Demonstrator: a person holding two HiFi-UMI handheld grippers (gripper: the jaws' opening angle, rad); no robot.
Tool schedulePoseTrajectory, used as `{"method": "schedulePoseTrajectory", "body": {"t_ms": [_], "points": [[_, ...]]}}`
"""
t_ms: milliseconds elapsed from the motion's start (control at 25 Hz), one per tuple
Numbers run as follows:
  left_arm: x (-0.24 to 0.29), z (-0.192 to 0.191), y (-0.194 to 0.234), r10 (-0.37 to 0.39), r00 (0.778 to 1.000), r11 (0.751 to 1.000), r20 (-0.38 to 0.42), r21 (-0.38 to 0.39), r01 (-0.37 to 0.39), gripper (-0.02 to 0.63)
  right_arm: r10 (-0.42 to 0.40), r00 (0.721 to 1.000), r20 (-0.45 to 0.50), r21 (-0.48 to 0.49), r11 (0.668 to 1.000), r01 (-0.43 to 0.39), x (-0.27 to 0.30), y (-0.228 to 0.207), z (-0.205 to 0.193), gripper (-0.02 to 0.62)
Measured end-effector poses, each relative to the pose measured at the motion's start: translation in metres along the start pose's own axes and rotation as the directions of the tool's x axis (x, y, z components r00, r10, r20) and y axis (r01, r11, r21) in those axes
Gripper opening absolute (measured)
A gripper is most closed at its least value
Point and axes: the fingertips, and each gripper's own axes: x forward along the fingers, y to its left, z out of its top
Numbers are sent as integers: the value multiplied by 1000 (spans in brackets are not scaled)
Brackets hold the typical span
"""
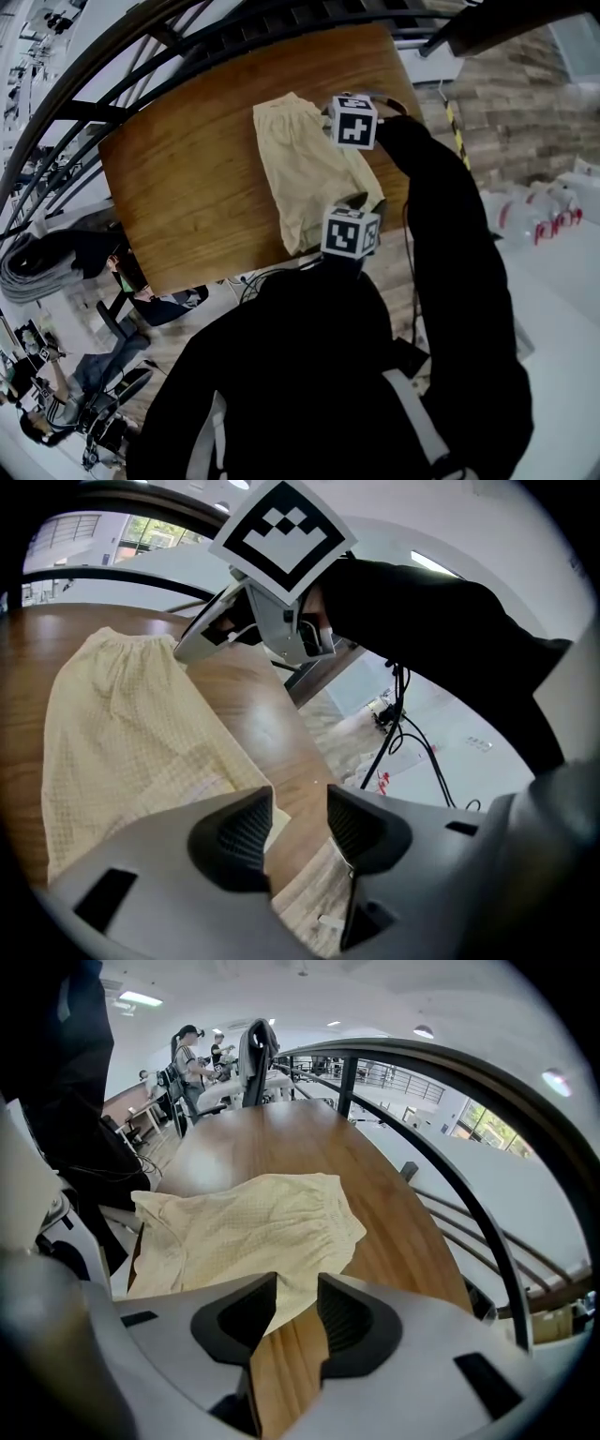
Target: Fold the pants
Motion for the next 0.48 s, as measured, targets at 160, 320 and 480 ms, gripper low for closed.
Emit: {"method": "schedulePoseTrajectory", "body": {"t_ms": [160, 320, 480], "points": [[-1, -9, -6, -27, 1000, 999, -8, 25, 27, 181, -36, 999, -14, 23, 999, 36, -5, -5, -2, 171], [-3, -18, -19, -71, 997, 996, -13, 45, 72, 193, -108, 993, -40, 32, 994, 109, -15, -15, -6, 178], [-6, -13, -21, -59, 998, 997, -8, 57, 59, 193, -130, 991, -31, 12, 991, 130, -22, -12, 0, 178]]}}
